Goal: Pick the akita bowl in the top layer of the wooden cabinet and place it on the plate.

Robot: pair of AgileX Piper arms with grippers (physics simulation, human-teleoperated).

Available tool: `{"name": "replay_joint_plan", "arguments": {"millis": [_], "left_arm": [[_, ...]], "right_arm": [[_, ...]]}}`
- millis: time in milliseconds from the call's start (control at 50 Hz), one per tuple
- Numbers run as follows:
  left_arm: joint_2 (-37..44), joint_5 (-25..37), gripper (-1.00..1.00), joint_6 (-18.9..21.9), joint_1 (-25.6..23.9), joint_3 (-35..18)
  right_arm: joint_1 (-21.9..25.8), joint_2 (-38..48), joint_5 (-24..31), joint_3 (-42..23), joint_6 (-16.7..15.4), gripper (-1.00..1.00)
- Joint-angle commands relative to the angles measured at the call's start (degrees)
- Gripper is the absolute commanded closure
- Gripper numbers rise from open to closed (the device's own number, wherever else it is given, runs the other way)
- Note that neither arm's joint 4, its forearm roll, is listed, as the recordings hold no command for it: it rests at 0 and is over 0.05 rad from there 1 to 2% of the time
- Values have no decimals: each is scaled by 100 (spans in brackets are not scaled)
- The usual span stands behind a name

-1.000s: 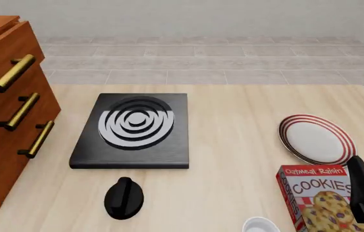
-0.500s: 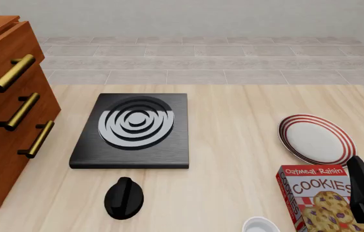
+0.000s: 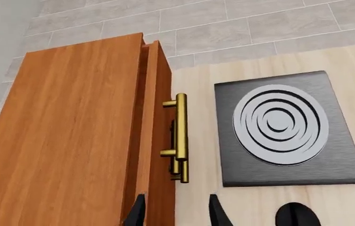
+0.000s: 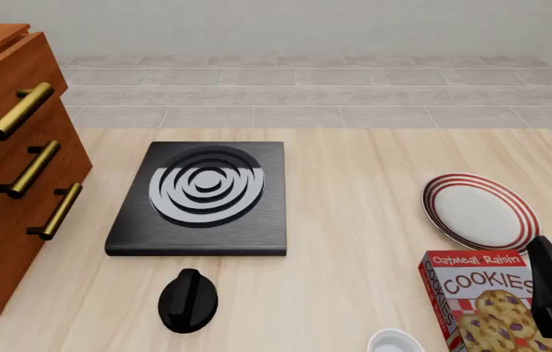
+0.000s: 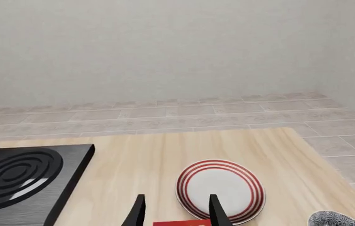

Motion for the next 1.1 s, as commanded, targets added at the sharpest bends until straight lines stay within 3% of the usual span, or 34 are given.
{"name": "replay_joint_plan", "arguments": {"millis": [20, 660, 1100], "left_arm": [[55, 153, -100, 247, 234, -82], [63, -238, -100, 733, 738, 606], [62, -456, -100, 733, 885, 996]], "right_arm": [[6, -2, 9, -9, 17, -100], [20, 9, -5, -4, 29, -100], [11, -2, -9, -1, 74, -100]]}}
